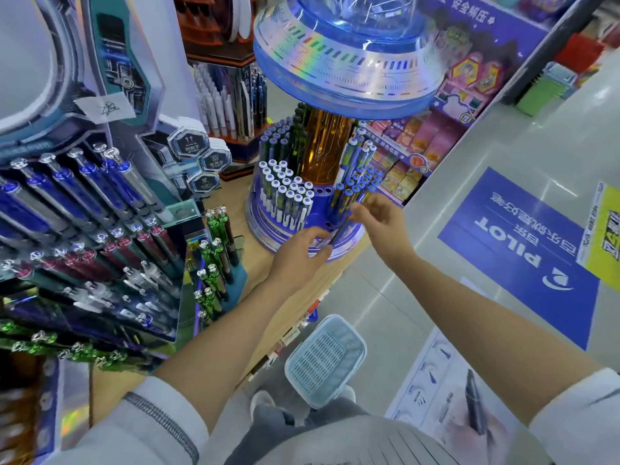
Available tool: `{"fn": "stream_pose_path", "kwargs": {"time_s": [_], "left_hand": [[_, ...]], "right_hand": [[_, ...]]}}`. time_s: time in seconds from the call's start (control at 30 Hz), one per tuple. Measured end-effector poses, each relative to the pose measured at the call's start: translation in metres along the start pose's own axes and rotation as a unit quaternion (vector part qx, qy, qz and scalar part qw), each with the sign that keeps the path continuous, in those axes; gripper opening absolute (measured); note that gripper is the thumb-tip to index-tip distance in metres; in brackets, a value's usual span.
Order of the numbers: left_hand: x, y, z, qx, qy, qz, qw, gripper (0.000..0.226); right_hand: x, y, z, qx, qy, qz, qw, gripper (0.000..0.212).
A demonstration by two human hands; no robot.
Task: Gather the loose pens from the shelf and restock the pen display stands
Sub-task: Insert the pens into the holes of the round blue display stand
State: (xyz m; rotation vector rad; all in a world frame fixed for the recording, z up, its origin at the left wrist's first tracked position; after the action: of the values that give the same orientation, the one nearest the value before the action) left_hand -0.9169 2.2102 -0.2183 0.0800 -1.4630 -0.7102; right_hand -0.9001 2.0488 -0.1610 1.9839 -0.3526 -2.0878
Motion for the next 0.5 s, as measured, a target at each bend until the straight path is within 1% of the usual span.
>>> {"fn": "stream_pose_path", "kwargs": {"time_s": [0.1,0.17,0.27,0.4,0.5], "left_hand": [[-0.004,-0.002,0.0,-0.011,0.014,-0.026,0.999,0.032],[-0.003,-0.004,0.0,-0.017,0.013,-0.045,0.999,0.034],[0.001,-0.005,-0.001,-0.017,0.01,-0.054,0.998,0.034],[0.002,-0.005,-0.001,-0.022,0.004,-0.055,0.998,0.035],[-0.001,-0.005,-0.002,-0.03,0.004,-0.061,0.998,0.035]], "right_hand": [[-0.017,0.04,0.004,0.113,0.03,-0.024,0.993,0.023],[-0.025,0.053,0.007,0.154,0.047,-0.012,0.987,0.025],[-0.018,0.055,0.004,0.159,0.033,0.034,0.986,0.027],[0.001,0.042,0.0,0.136,-0.009,0.091,0.987,0.024],[0.006,0.035,-0.004,0.127,-0.03,0.13,0.983,0.028]]}}
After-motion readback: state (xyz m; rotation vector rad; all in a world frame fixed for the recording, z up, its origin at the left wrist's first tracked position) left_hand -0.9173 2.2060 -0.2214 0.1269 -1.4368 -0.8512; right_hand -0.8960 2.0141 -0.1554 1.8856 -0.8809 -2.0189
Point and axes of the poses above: each hand's wrist, its own z-axis away from the middle knuckle, its own y-axis out of the back of the hand, x = y × z, the point moved 10 cm from there along -z, towards the middle knuckle, and after that the axes turned 8 degrees about -x, right-handed, at the moved point
